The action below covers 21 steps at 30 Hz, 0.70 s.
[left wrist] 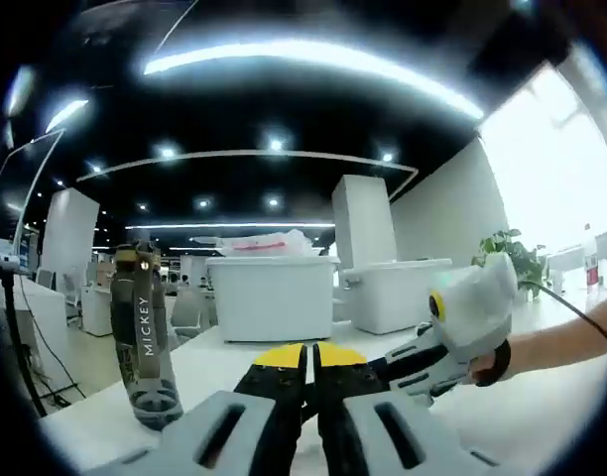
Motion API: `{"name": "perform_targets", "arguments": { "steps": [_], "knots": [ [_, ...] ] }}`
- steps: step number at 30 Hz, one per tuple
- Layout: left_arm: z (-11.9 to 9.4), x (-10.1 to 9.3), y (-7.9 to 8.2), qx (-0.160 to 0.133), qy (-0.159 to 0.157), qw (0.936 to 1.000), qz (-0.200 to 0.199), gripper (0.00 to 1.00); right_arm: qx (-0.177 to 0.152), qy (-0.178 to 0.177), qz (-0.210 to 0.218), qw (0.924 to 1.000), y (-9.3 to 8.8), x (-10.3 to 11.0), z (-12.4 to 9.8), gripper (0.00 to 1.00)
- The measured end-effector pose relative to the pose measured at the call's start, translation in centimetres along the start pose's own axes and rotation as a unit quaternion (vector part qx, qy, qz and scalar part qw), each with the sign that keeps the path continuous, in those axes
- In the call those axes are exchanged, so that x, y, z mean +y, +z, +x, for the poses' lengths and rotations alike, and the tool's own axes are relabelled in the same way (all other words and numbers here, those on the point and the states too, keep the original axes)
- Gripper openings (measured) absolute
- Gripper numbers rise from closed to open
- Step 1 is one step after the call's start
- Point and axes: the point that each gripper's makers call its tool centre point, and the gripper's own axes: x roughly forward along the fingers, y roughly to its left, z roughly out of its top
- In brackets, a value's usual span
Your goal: Coil the Type-C to USB data cable on the desktop and secure it with Velcro straps.
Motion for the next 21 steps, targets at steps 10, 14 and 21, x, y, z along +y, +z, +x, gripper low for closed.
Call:
{"name": "perform_targets", "arguments": {
  "steps": [10, 14, 21],
  "knots": [
    [0.4, -0.6, -1.8, 0.026, 0.0, 0.9995, 0.015, 0.09, -0.025, -0.06, 0.154, 0.9859, -0.1, -3.2, -7.5, 0.19],
    [0.5, -1.2, -2.5, 0.033, -0.004, 0.9994, 0.013, 0.14, -0.046, -0.11, 0.177, 0.9771, -0.9, -5.3, -13.7, 0.21],
    [0.4, -4.4, -2.8, 0.036, -0.018, 0.9989, 0.025, 0.19, -0.069, -0.195, 0.171, 0.9633, -2.4, -6.8, -23.1, 0.27]
  ]
}}
